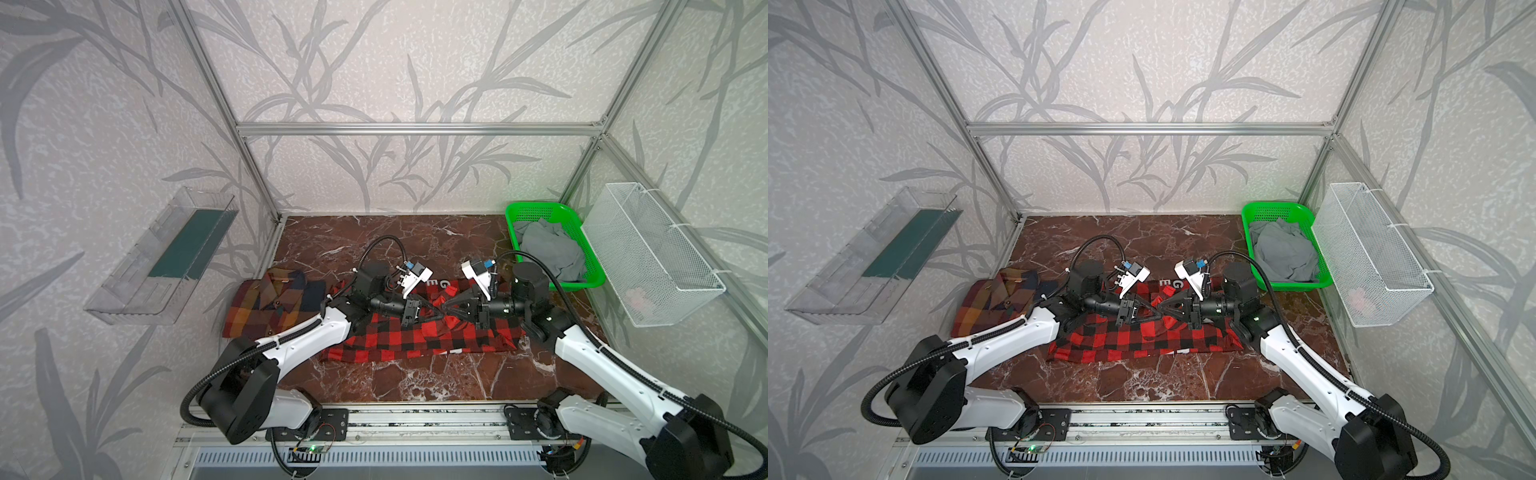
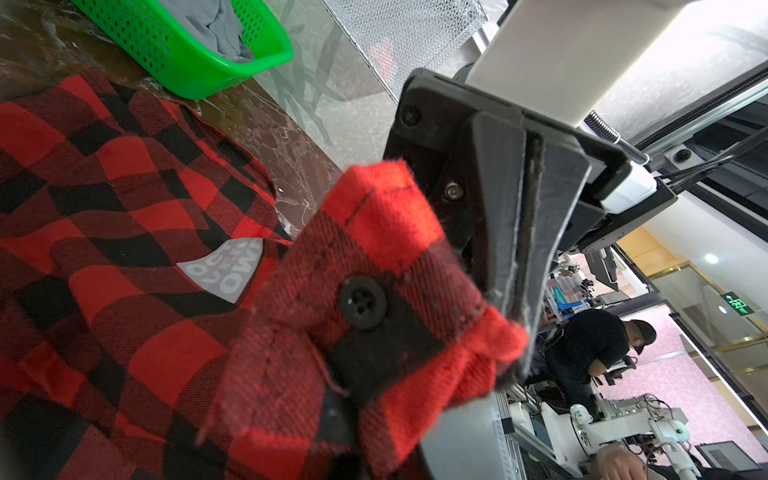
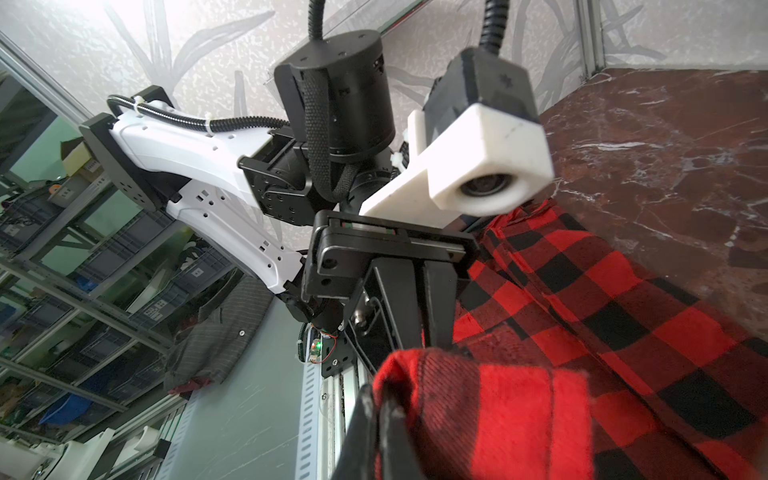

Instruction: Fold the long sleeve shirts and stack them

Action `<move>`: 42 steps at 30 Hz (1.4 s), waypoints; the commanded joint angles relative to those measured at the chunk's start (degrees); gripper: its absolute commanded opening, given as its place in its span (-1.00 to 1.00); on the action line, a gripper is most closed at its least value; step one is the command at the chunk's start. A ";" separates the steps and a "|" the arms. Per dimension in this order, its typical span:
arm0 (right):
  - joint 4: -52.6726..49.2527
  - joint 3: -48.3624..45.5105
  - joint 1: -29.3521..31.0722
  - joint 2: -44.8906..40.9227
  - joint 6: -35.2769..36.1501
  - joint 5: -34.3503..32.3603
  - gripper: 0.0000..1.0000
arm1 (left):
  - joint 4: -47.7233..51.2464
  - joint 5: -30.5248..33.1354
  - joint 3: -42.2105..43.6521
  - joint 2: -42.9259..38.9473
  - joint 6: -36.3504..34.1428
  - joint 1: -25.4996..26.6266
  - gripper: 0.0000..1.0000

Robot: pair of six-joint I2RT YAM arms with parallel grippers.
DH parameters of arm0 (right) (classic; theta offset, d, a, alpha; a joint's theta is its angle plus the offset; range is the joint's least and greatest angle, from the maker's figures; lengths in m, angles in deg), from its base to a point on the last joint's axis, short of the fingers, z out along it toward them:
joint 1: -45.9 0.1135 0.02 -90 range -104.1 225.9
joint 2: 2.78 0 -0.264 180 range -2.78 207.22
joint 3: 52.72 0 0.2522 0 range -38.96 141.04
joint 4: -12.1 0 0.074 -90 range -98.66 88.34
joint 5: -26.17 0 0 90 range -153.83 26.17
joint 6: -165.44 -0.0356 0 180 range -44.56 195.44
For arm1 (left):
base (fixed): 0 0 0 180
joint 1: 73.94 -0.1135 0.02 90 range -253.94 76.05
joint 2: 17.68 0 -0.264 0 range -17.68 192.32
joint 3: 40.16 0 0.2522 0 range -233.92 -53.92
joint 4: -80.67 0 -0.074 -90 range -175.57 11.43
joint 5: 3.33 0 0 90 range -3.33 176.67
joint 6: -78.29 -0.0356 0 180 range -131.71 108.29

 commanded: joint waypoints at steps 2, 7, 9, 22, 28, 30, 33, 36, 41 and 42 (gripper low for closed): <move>-5.61 2.92 -0.39 -2.51 1.41 -7.18 -0.66 | 6.04 12.78 -0.16 -4.89 -1.62 -0.88 -1.00; -10.86 3.68 -5.25 -4.57 -1.73 -17.06 -0.21 | 7.03 30.15 2.96 -9.15 9.70 -0.41 -1.00; -11.84 3.42 -8.23 -4.36 -3.66 -18.63 -0.08 | 8.34 35.32 3.08 -10.01 13.74 0.23 -1.00; -20.21 3.93 -15.08 10.53 -11.72 -32.08 -0.09 | 18.29 63.36 1.70 -12.95 32.77 6.77 -1.00; -18.61 3.74 -15.60 16.99 -14.10 -35.86 -0.09 | 19.62 72.32 4.89 -15.05 38.11 3.82 -1.00; -18.93 4.41 -15.94 18.67 -14.24 -36.01 -0.09 | 19.50 72.46 5.16 -14.67 38.63 2.55 -1.00; -18.65 5.17 -16.54 20.24 -14.59 -36.30 -0.09 | 19.63 72.80 5.34 -13.92 38.64 0.94 -1.00; -18.34 5.77 -17.11 21.00 -14.67 -36.54 -0.09 | 18.75 73.03 5.93 -13.55 38.06 -0.70 -1.00; -18.54 6.38 -17.46 20.37 -14.10 -37.89 -0.09 | 18.92 74.14 8.26 -13.65 36.48 -2.04 -1.00; -18.47 6.26 -17.46 19.77 -13.98 -38.68 -0.09 | 18.86 74.28 9.30 -13.74 36.93 -2.45 -1.00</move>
